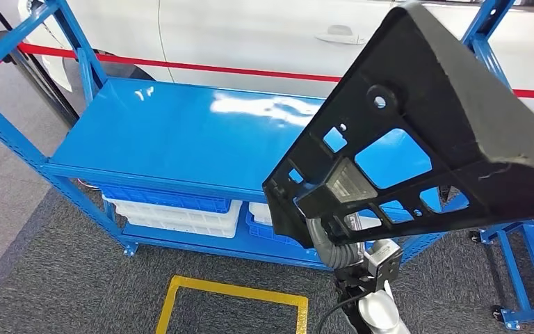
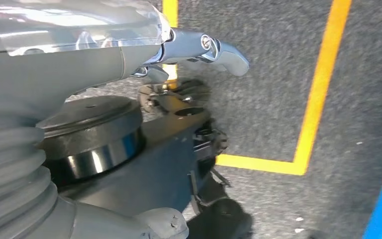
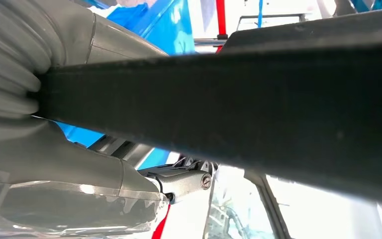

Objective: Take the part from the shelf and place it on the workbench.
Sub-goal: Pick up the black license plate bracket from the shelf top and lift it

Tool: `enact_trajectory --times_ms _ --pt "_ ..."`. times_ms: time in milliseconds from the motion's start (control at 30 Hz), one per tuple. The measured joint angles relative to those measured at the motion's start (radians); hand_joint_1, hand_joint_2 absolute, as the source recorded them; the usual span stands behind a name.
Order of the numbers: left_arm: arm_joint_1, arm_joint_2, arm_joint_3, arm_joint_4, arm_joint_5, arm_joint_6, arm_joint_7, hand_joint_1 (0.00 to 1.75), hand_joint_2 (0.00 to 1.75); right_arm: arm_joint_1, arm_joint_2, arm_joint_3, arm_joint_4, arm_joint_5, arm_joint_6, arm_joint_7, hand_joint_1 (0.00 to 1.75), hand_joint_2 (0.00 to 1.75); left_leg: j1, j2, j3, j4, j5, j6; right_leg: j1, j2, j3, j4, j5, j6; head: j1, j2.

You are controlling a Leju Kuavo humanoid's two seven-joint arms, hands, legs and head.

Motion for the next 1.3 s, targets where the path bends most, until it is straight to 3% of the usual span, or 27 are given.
enact_trajectory --times_ms 33,67,100,133,167,200,267,367,400,467,533,567,600,633,700,767,800,867,900,933,1033,1067,1100,1133,1200,1267,1300 --pt "0.001 0.0 -0.003 0.0 -0.004 0.0 0.001 0.0 1.75 0.0 0.0 -0.002 0.0 -0.002 -0.004 0.002 1.75 1.75 -0.001 0.001 -0.014 0.004 0.007 -0.001 -0.001 0.0 -0.008 0.052 -0.024 0.002 0.0 0.0" --pt "0.002 0.0 -0.006 0.0 -0.009 0.0 0.003 0.0 1.75 0.0 -0.001 -0.005 0.0 -0.004 -0.007 0.004 1.75 1.75 -0.002 0.001 -0.029 0.01 0.014 -0.001 -0.002 -0.001 -0.006 0.086 -0.028 0.004 0.0 0.0" --pt "0.003 0.0 -0.011 0.0 -0.014 0.0 0.005 0.0 1.75 0.0 -0.001 -0.008 0.0 -0.006 -0.01 0.005 1.75 1.75 -0.001 0.002 -0.044 0.017 0.02 -0.003 -0.003 -0.001 0.01 0.09 -0.01 0.006 0.0 0.0" --pt "0.003 0.0 -0.015 0.0 -0.018 0.0 0.007 0.0 1.75 0.0 -0.001 -0.012 0.0 -0.008 -0.013 0.006 1.75 1.75 -0.001 0.002 -0.059 0.025 0.025 -0.005 -0.004 -0.002 0.039 0.065 0.017 0.007 0.0 0.0" --pt "0.003 0.0 -0.019 0.0 -0.022 0.0 0.009 0.0 1.75 0.0 -0.002 -0.016 0.0 -0.01 -0.015 0.006 1.75 1.75 -0.001 0.002 -0.072 0.035 0.028 -0.008 -0.006 -0.003 0.085 0.007 0.036 0.006 0.0 0.0" --pt "0.004 0.0 -0.023 0.0 -0.026 0.0 0.01 0.0 1.75 0.0 -0.002 -0.019 -0.001 -0.012 -0.018 0.007 1.75 1.75 -0.002 0.002 -0.083 0.045 0.031 -0.011 -0.006 -0.003 0.132 -0.058 0.042 0.004 0.001 0.0" --pt "0.005 0.0 -0.029 0.0 -0.032 0.0 0.012 0.0 1.75 0.0 -0.002 -0.025 -0.004 -0.015 -0.024 0.007 1.75 1.75 -0.005 0.001 -0.095 0.057 0.039 -0.021 -0.003 -0.002 0.19 -0.149 0.03 -0.008 0.0 0.0" --pt "0.007 0.001 -0.039 0.0 -0.044 0.002 0.023 0.0 1.75 0.0 -0.002 -0.031 -0.008 -0.017 -0.03 0.007 1.75 1.75 -0.007 -0.001 -0.104 0.061 0.051 -0.039 -0.002 -0.003 0.183 -0.166 0.04 -0.029 0.003 0.0" --pt "0.007 0.001 -0.043 0.0 -0.048 0.004 0.026 0.0 1.75 0.0 -0.002 -0.032 -0.008 -0.017 -0.031 0.008 1.75 1.75 -0.006 -0.003 -0.112 0.073 0.035 -0.045 -0.004 -0.005 0.174 -0.168 0.051 -0.037 0.002 0.0" --pt "0.009 0.002 -0.048 0.0 -0.054 0.005 0.029 0.0 1.75 -0.001 -0.001 -0.033 -0.008 -0.018 -0.031 0.009 1.75 1.75 -0.002 -0.007 -0.138 0.146 -0.046 -0.058 -0.008 -0.009 0.153 -0.172 0.072 -0.051 0.0 0.0" --pt "0.01 0.002 -0.053 0.0 -0.059 0.005 0.029 0.0 1.75 0.001 0.0 -0.033 -0.008 -0.018 -0.031 0.009 1.75 1.75 0.002 -0.006 -0.163 0.265 -0.131 -0.067 -0.007 -0.01 0.126 -0.171 0.092 -0.055 -0.002 0.0" --pt "0.01 0.002 -0.056 0.0 -0.062 0.006 0.029 0.0 1.75 0.002 0.0 -0.033 -0.008 -0.018 -0.031 0.009 1.75 1.75 0.004 -0.006 -0.164 0.31 -0.144 -0.07 -0.006 -0.011 0.112 -0.169 0.102 -0.054 -0.002 0.0" --pt "0.009 0.002 -0.059 0.0 -0.065 0.006 0.029 0.0 1.75 0.002 0.0 -0.033 -0.008 -0.017 -0.032 0.009 1.75 1.75 0.006 -0.006 -0.153 0.328 -0.134 -0.071 -0.006 -0.012 0.098 -0.168 0.112 -0.052 -0.002 0.0" --pt "0.009 0.002 -0.063 0.0 -0.067 0.006 0.029 0.0 1.75 0.003 0.0 -0.033 -0.008 -0.017 -0.033 0.009 1.75 1.75 0.007 -0.006 -0.124 0.311 -0.108 -0.071 -0.006 -0.013 0.084 -0.166 0.122 -0.05 -0.002 0.0" --pt "0.008 0.003 -0.069 0.0 -0.072 0.006 0.029 0.0 1.75 0.004 0.001 -0.033 -0.009 -0.016 -0.039 0.007 1.75 1.75 0.007 -0.007 -0.025 0.184 -0.067 -0.065 -0.006 -0.012 0.064 -0.163 0.139 -0.043 -0.002 0.0" --pt "0.007 0.004 -0.073 0.0 -0.077 0.008 0.031 0.0 1.75 0.005 0.003 -0.033 -0.012 -0.013 -0.046 0.003 1.75 1.75 0.004 -0.008 0.06 0.051 -0.072 -0.055 -0.004 -0.012 0.054 -0.163 0.156 -0.032 -0.002 0.0" --pt "0.006 0.004 -0.074 0.0 -0.079 0.009 0.033 0.0 1.75 0.005 0.005 -0.033 -0.014 -0.011 -0.05 0.0 1.75 1.75 0.001 -0.008 0.077 0.018 -0.079 -0.05 -0.005 -0.012 0.053 -0.165 0.164 -0.026 -0.002 0.0" --pt "0.007 0.004 -0.076 0.0 -0.082 0.011 0.041 0.0 1.75 0.007 0.01 -0.034 -0.017 -0.004 -0.067 -0.008 1.75 1.75 0.001 -0.006 0.071 0.006 -0.066 -0.037 -0.006 -0.012 0.052 -0.171 0.179 -0.013 -0.004 0.0" --pt "0.007 0.004 -0.077 0.0 -0.083 0.014 0.044 0.0 1.75 0.01 0.013 -0.035 -0.019 0.001 -0.082 -0.013 1.75 1.75 0.002 -0.004 0.065 0.002 -0.056 -0.029 -0.007 -0.011 0.047 -0.167 0.169 -0.007 -0.004 0.0" --pt "0.007 0.004 -0.077 0.0 -0.083 0.019 0.047 0.0 1.75 0.014 0.016 -0.037 -0.022 0.007 -0.1 -0.02 1.75 1.75 0.005 -0.002 0.056 -0.001 -0.044 -0.02 -0.008 -0.009 0.039 -0.147 0.138 -0.004 -0.001 0.0" --pt "0.007 -0.006 -0.077 0.0 -0.081 0.039 0.052 0.0 1.75 0.028 0.028 -0.048 -0.032 0.019 -0.144 -0.033 1.75 1.75 0.002 0.002 0.016 0.001 -0.011 -0.005 -0.009 -0.007 -0.003 0.012 -0.007 0.001 0.006 0.0" --pt "0.007 -0.011 -0.077 0.0 -0.08 0.042 0.052 0.0 1.75 0.032 0.031 -0.05 -0.033 0.02 -0.149 -0.035 1.75 1.75 0.0 0.003 0.001 0.004 -0.001 -0.004 -0.009 -0.007 -0.012 0.068 -0.025 0.003 0.006 0.0" --pt "0.007 -0.014 -0.077 0.0 -0.08 0.044 0.053 0.0 1.75 0.036 0.033 -0.052 -0.033 0.02 -0.151 -0.035 1.75 1.75 -0.002 0.003 -0.016 0.009 0.008 -0.004 -0.009 -0.007 -0.01 0.104 -0.018 0.003 0.006 0.0" --pt "0.007 -0.017 -0.077 0.0 -0.08 0.045 0.054 0.0 1.75 0.039 0.035 -0.054 -0.034 0.02 -0.152 -0.035 1.75 1.75 -0.003 0.004 -0.032 0.015 0.016 -0.006 -0.009 -0.007 0.006 0.109 0.008 0.002 0.006 0.0" --pt "0.007 -0.022 -0.077 0.0 -0.081 0.045 0.055 0.0 1.75 0.041 0.039 -0.057 -0.036 0.021 -0.157 -0.035 1.75 1.75 -0.004 0.004 -0.062 0.029 0.028 -0.01 -0.007 -0.007 0.088 0.021 0.058 -0.006 0.006 0.0" --pt "0.007 -0.026 -0.078 0.0 -0.082 0.046 0.055 0.0 1.75 0.042 0.047 -0.06 -0.04 0.025 -0.171 -0.036 1.75 1.75 -0.007 0.004 -0.081 0.044 0.038 -0.017 -0.002 -0.007 0.184 -0.116 0.047 -0.015 0.006 0.0" --pt "0.006 -0.027 -0.078 0.0 -0.083 0.047 0.055 0.0 1.75 0.043 0.051 -0.061 -0.041 0.027 -0.178 -0.036 1.75 1.75 -0.008 0.004 -0.086 0.048 0.044 -0.022 0.001 -0.007 0.209 -0.159 0.034 -0.018 0.007 0.0"
